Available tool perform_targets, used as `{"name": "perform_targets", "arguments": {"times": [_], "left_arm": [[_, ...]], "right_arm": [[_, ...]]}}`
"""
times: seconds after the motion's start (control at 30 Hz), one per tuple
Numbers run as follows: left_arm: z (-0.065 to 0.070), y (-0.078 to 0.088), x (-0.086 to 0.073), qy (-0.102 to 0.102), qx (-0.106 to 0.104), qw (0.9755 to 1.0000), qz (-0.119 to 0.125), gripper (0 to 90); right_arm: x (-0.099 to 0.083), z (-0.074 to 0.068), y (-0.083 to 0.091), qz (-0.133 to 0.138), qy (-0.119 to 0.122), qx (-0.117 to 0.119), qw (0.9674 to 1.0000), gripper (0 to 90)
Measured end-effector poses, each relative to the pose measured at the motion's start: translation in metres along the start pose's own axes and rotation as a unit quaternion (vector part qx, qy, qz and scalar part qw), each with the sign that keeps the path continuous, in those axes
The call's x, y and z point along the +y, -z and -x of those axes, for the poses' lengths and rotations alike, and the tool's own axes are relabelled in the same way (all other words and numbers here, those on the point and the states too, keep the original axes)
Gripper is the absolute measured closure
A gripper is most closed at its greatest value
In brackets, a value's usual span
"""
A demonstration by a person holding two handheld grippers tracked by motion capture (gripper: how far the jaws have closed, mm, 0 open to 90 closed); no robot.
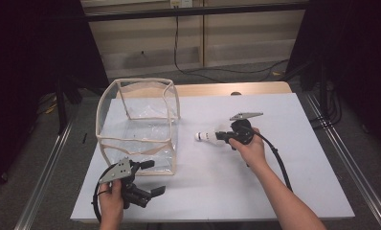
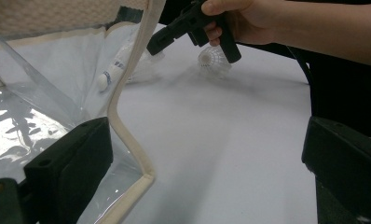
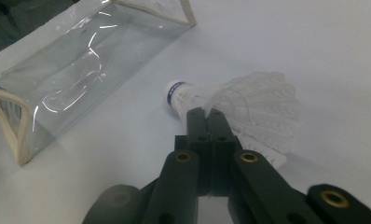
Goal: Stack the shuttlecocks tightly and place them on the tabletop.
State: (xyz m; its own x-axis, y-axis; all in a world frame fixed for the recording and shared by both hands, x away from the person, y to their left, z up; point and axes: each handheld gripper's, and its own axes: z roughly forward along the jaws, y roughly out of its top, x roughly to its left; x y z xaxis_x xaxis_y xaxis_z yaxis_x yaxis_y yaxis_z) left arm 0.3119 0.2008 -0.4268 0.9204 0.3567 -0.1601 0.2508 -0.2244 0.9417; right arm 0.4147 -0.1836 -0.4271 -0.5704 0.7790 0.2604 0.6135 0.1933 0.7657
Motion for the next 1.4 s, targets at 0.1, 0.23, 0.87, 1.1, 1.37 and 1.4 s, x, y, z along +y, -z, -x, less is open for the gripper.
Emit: {"name": "perform_targets", "arguments": {"times": [0.1,0.23,0.87,1.1,1.37,1.4], "left_arm": [[0.000,0.000,0.000,0.000,0.000,1.0000,0.000,2.0],[0.000,0.000,0.000,-0.001,0.000,1.0000,0.001,2.0],[0.001,-0.001,0.001,-0.005,-0.001,1.0000,-0.003,2.0],[0.001,-0.001,0.001,-0.005,0.000,1.0000,-0.003,2.0],[0.001,-0.001,0.001,-0.004,0.000,1.0000,-0.003,2.0],[0.001,-0.001,0.001,-0.004,-0.001,1.0000,-0.003,2.0]], "right_arm": [[-0.001,0.000,-0.001,-0.005,0.001,-0.002,1.0000,90.0],[-0.001,-0.001,-0.002,-0.011,0.008,-0.016,0.9998,81.8],[0.004,-0.002,0.013,0.003,-0.002,-0.020,0.9998,37.7],[0.005,-0.007,0.015,0.005,0.010,-0.018,0.9998,32.3],[0.008,-0.016,0.019,0.004,0.025,-0.015,0.9996,28.4],[0.009,-0.016,0.020,0.005,0.027,-0.013,0.9995,27.5]]}}
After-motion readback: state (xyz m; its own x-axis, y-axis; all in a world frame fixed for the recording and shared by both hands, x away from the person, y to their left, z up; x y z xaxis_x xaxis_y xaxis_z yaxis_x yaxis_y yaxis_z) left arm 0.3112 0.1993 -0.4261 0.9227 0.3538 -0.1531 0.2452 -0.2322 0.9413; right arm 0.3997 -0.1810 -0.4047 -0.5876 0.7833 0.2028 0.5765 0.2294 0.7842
